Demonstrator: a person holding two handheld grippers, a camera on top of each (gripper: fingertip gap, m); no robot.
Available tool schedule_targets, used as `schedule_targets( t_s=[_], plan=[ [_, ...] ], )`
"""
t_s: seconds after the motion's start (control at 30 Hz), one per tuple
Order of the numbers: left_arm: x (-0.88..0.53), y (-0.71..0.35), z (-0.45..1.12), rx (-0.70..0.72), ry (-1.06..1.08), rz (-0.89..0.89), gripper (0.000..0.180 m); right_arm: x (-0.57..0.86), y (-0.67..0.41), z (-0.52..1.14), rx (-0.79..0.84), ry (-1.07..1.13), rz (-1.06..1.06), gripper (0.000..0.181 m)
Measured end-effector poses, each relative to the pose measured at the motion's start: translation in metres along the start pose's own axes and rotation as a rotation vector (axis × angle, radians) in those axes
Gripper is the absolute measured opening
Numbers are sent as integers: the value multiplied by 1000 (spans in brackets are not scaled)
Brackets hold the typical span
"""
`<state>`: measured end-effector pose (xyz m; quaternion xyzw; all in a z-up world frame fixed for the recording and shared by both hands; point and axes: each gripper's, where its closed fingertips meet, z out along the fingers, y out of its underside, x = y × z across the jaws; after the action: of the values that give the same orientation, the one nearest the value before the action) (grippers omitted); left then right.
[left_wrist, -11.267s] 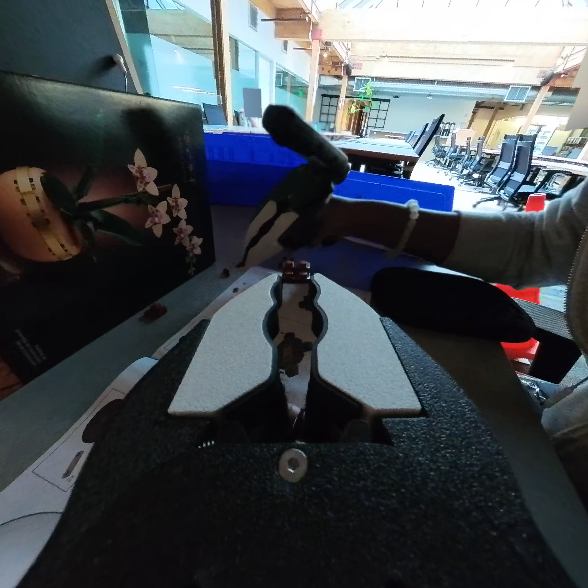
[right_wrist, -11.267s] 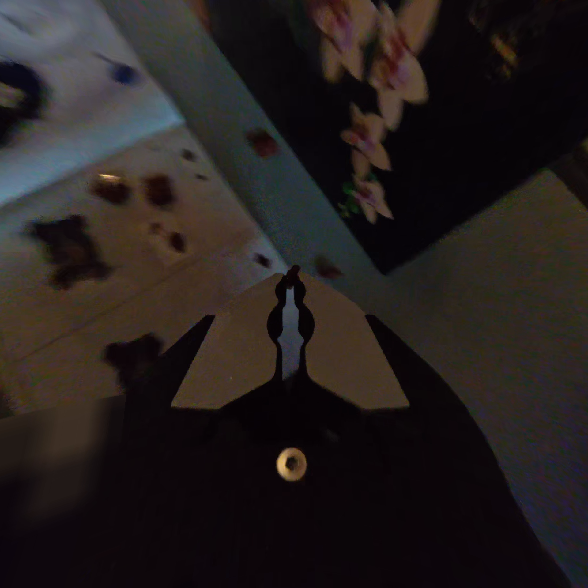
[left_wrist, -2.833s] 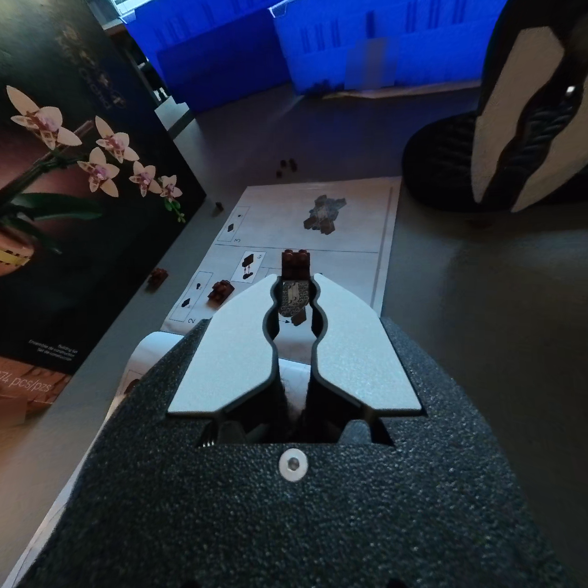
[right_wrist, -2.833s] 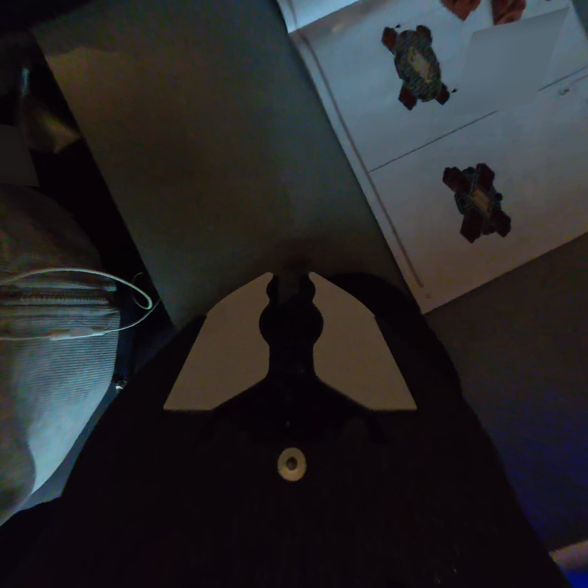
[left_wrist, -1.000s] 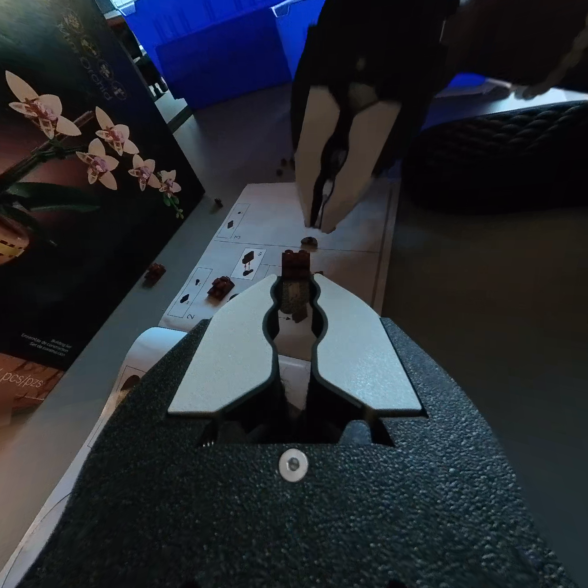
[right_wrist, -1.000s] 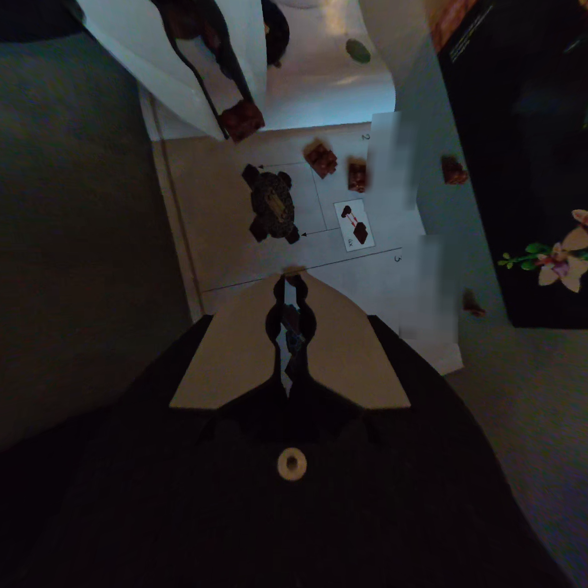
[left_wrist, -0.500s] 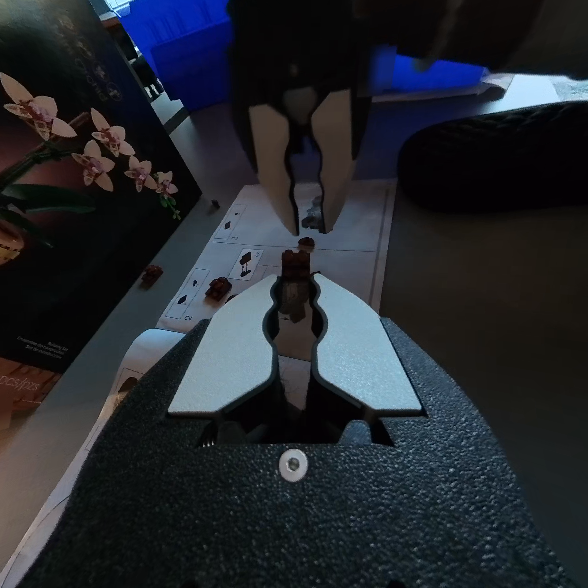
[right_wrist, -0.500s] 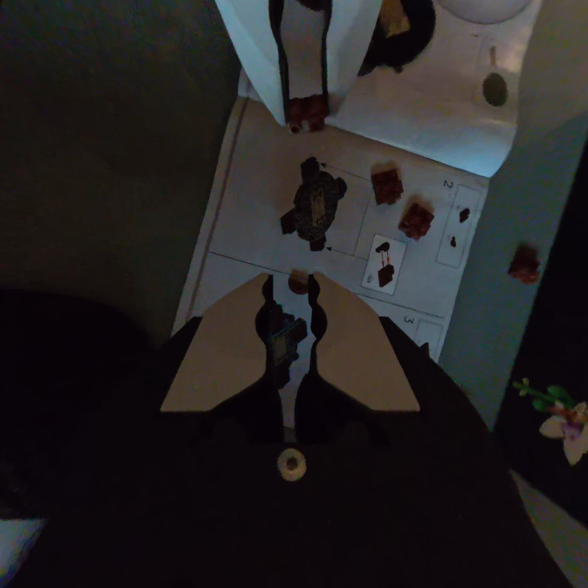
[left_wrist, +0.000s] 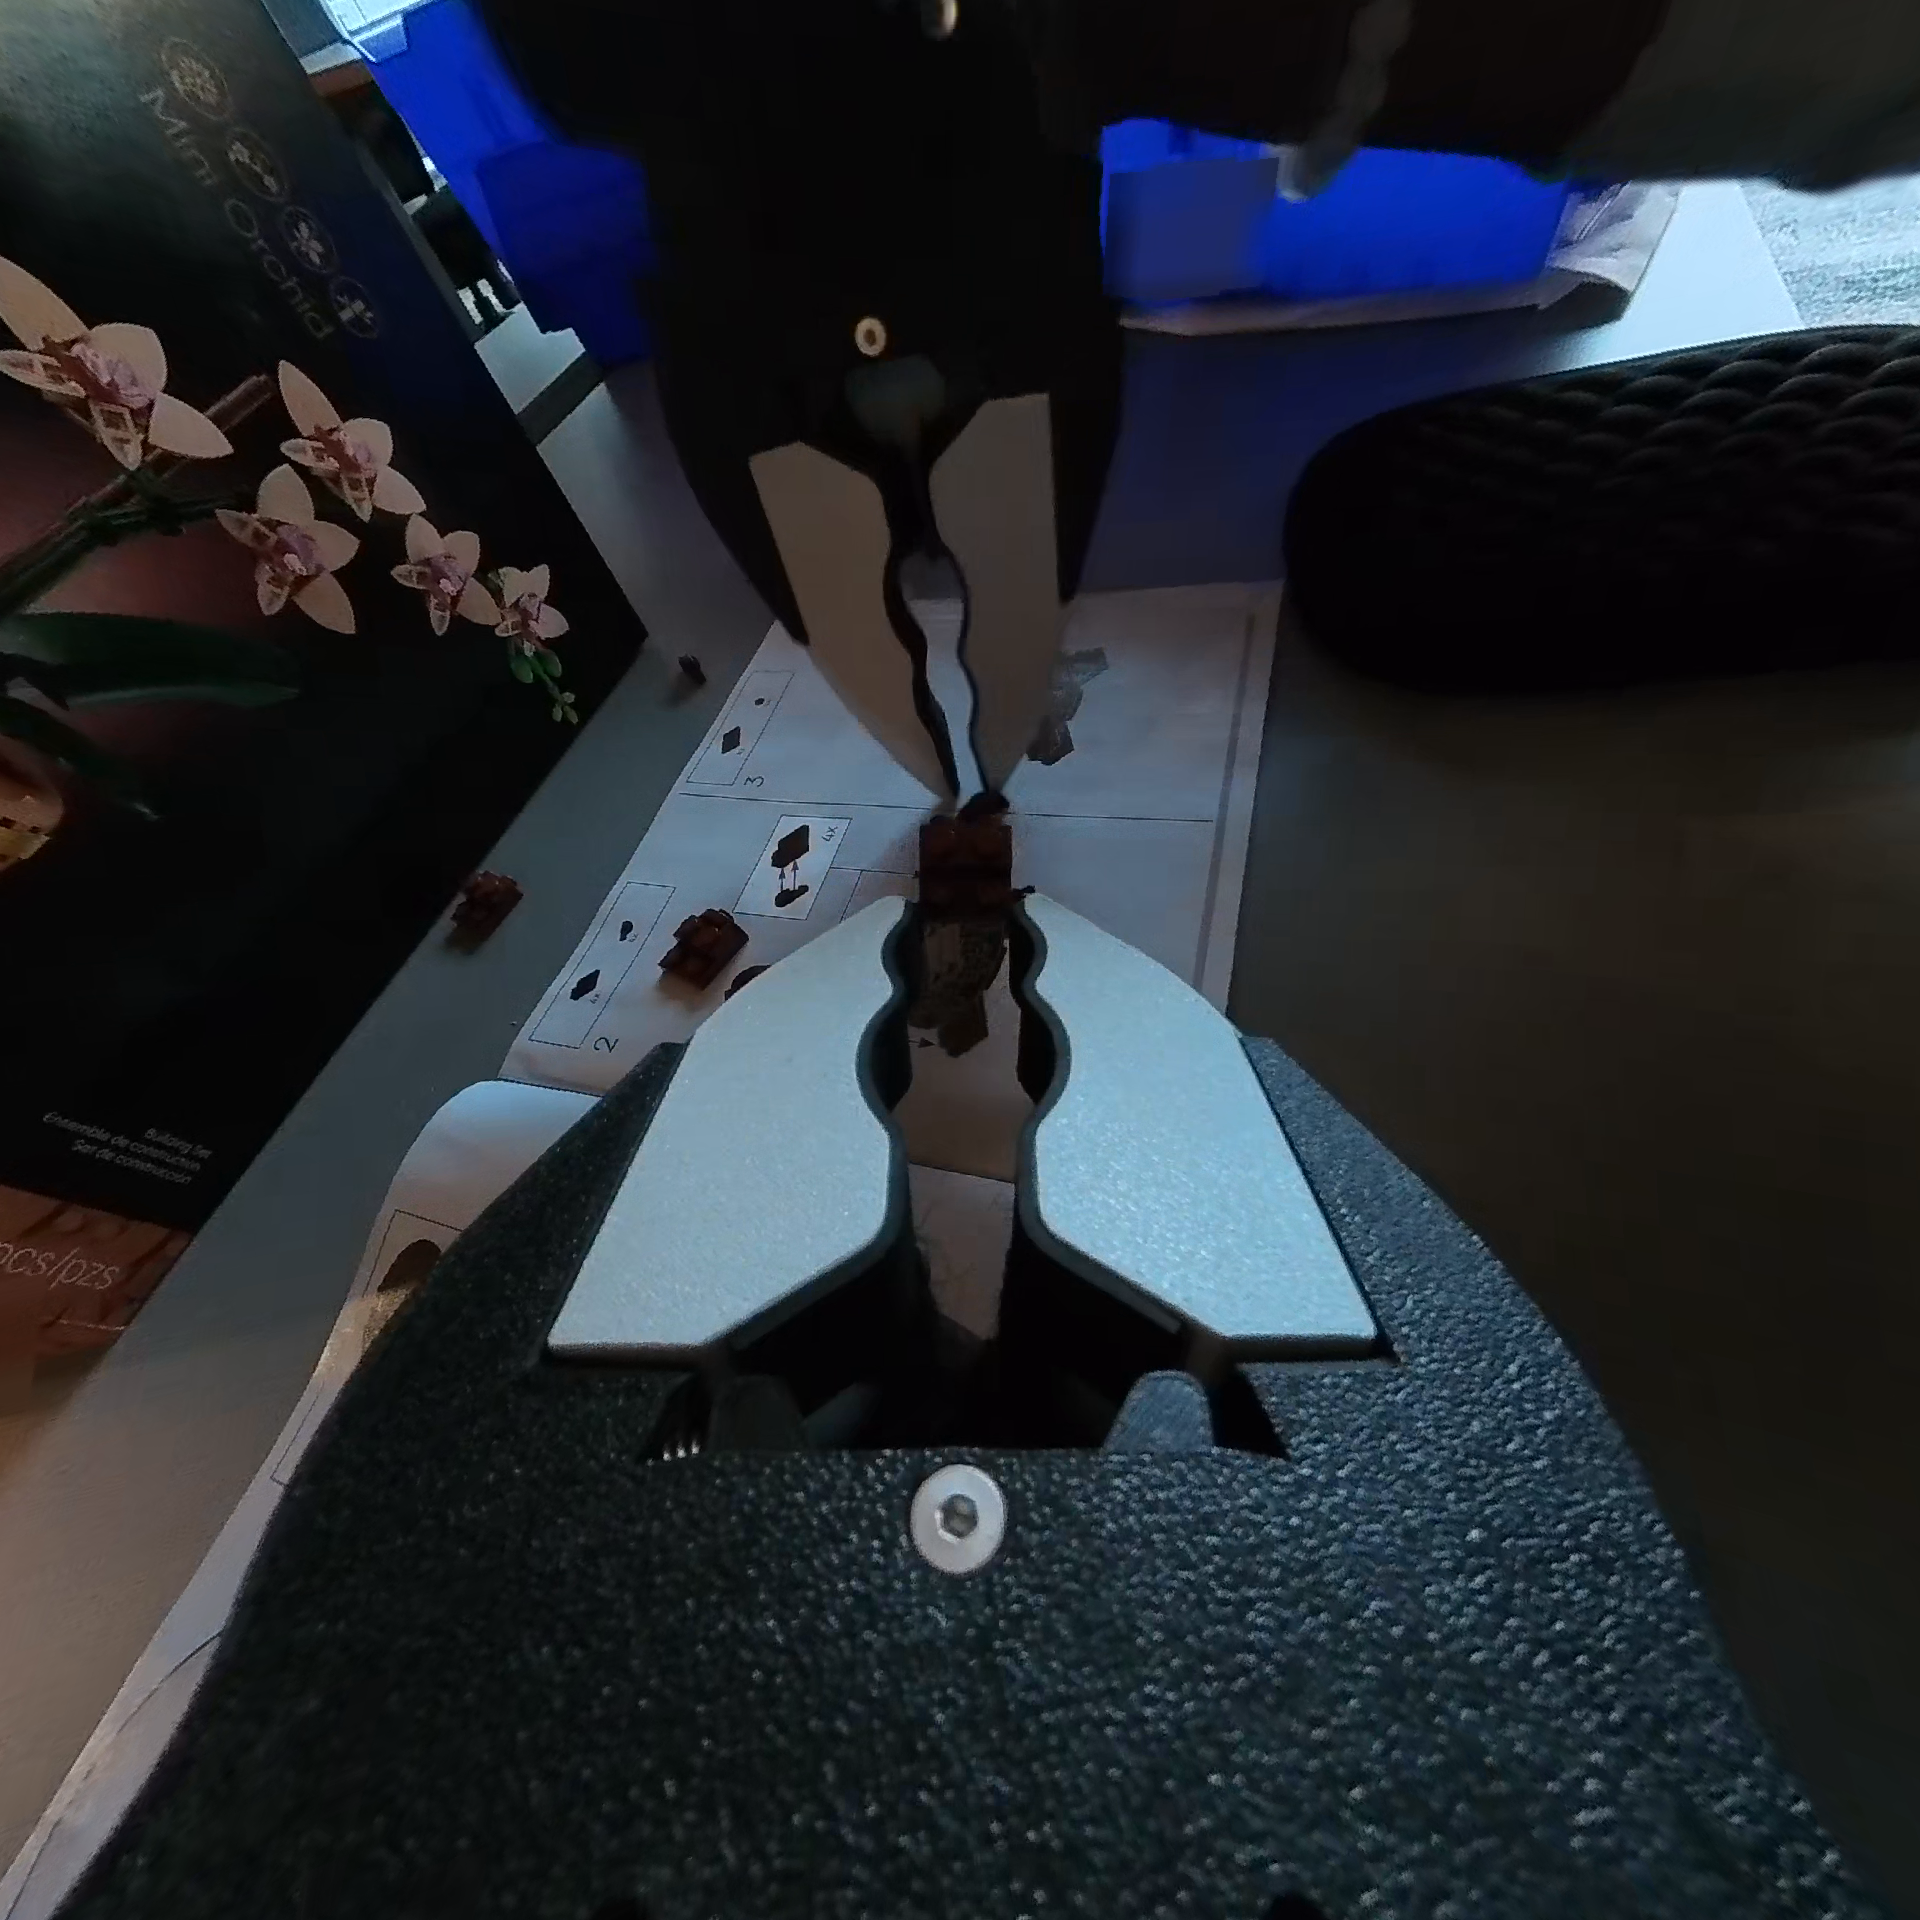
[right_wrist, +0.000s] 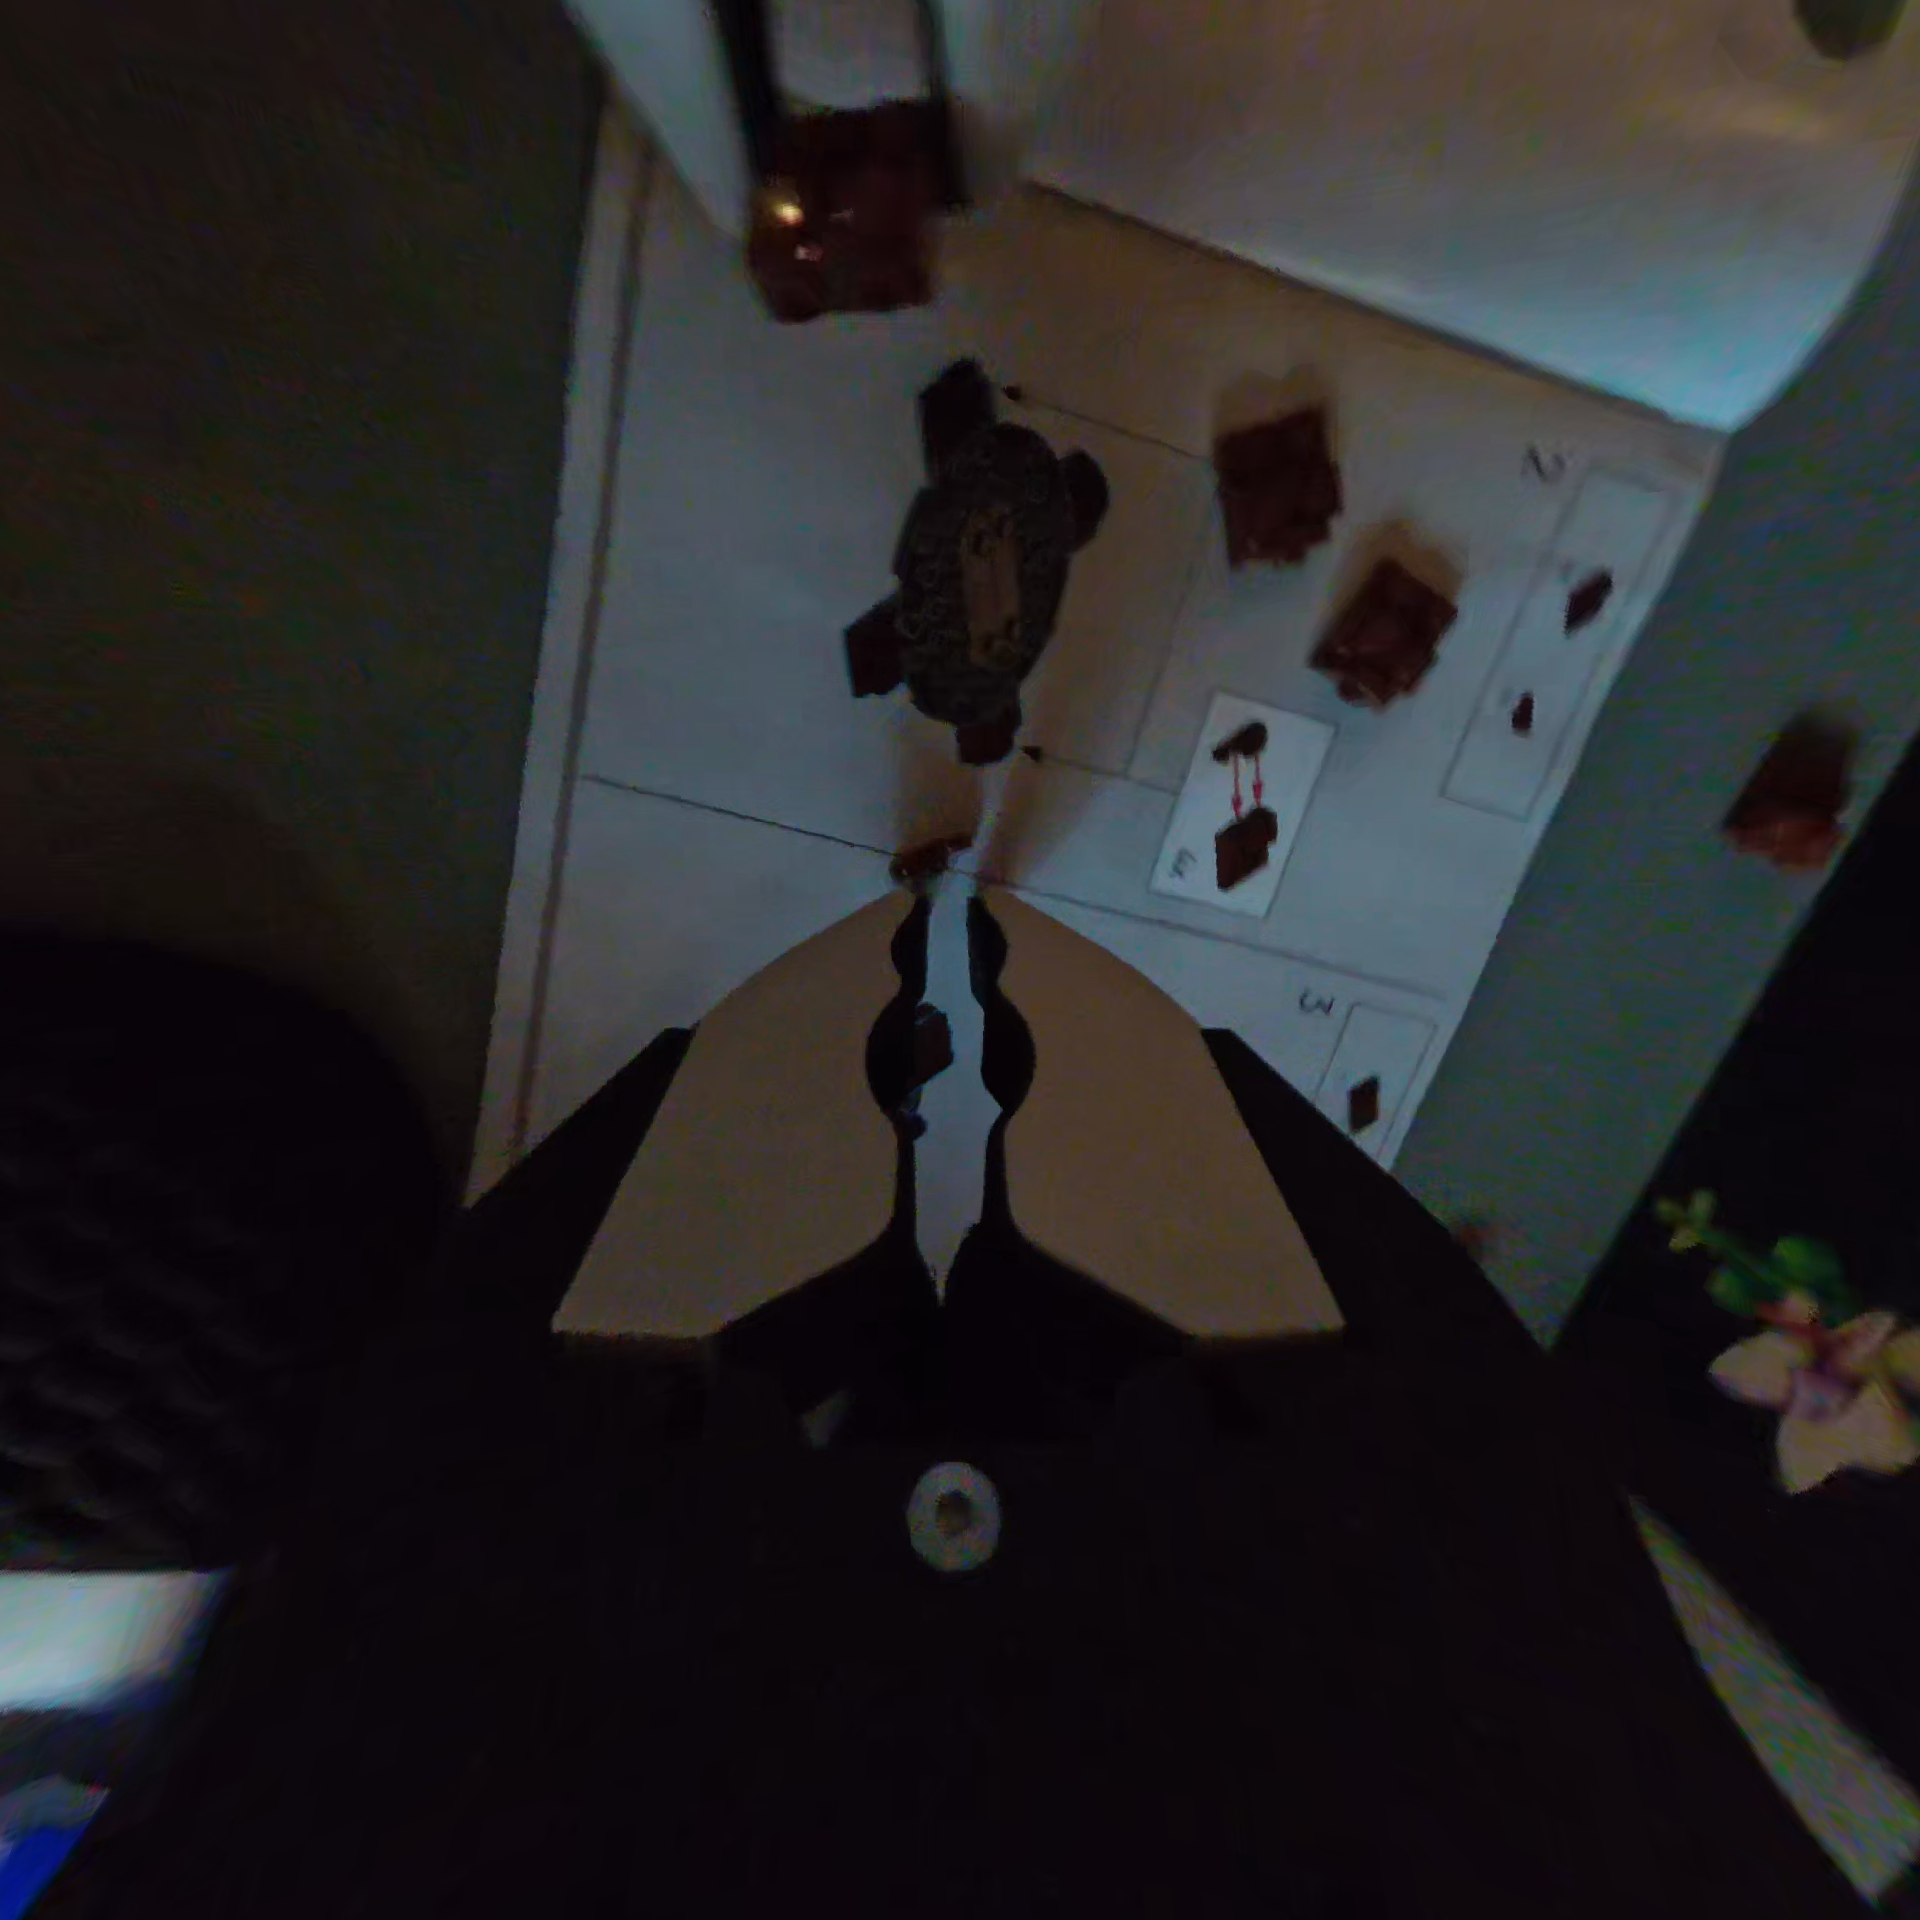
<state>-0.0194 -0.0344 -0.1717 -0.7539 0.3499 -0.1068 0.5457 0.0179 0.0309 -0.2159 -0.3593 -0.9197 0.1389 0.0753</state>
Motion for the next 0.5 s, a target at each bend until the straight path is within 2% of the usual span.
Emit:
schedule_targets(
  t_s=[0.13,0.23,0.43,0.5],
  plan=[
    [1,-1,0,2,6,-2,14,-10,1,-5,27,31,359,7],
    [4,-2,1,3,19,1,14,-19,-13,-14,172,59,359,8],
    [5,-1,1,-2,17,8,14,-2,20,-7,152,177,321,8],
    [4,-2,0,4,13,2,14,4,10,-11,291,189,307,6]
  ],
)
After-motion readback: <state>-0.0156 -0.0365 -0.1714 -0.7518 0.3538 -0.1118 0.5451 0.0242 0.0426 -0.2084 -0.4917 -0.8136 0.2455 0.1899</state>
